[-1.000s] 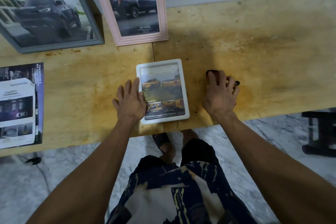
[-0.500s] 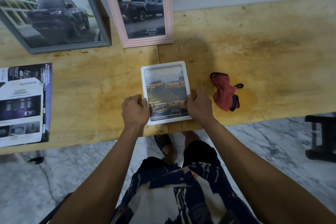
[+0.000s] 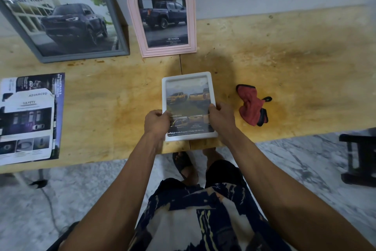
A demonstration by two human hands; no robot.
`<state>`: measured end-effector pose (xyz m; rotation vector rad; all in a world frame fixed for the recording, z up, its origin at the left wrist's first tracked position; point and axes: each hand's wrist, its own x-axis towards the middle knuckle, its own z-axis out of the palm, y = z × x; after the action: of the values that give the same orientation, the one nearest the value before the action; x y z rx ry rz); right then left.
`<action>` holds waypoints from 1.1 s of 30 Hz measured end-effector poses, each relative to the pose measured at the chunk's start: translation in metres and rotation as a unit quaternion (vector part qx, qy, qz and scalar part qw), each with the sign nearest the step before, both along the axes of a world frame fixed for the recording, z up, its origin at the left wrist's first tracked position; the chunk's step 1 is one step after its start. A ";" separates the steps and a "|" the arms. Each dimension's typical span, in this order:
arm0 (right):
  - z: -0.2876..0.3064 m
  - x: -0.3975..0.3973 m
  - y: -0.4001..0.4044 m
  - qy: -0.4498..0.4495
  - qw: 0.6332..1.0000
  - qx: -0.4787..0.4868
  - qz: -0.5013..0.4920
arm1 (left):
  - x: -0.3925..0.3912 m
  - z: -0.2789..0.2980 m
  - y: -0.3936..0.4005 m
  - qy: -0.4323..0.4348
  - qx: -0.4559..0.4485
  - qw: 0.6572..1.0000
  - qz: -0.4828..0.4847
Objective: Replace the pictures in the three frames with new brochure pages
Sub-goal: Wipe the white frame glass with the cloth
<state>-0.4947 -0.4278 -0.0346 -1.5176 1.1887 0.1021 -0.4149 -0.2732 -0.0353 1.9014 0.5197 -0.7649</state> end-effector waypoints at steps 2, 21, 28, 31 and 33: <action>0.004 -0.001 0.002 -0.013 1.000 0.014 -0.016 | -0.002 0.005 0.001 0.027 -0.049 0.998 0.041; 0.093 0.003 -0.081 -0.181 0.982 -0.029 -0.046 | 0.031 0.091 -0.059 -0.055 -0.206 0.970 -0.115; 0.102 0.014 -0.151 -0.173 0.983 -0.063 0.011 | 0.055 0.100 -0.116 -0.059 -0.206 0.965 -0.153; 0.101 0.023 -0.191 -0.149 0.985 -0.071 0.044 | 0.066 0.102 -0.147 -0.076 -0.189 0.965 -0.163; 0.098 0.032 -0.217 -0.143 0.985 -0.075 0.063 | 0.075 0.101 -0.169 -0.089 -0.181 0.964 -0.173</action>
<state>-0.4627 -0.6447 0.0639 -1.6762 0.8861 -0.1210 -0.3403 -0.4418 0.0660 1.7102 -0.0698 -0.8365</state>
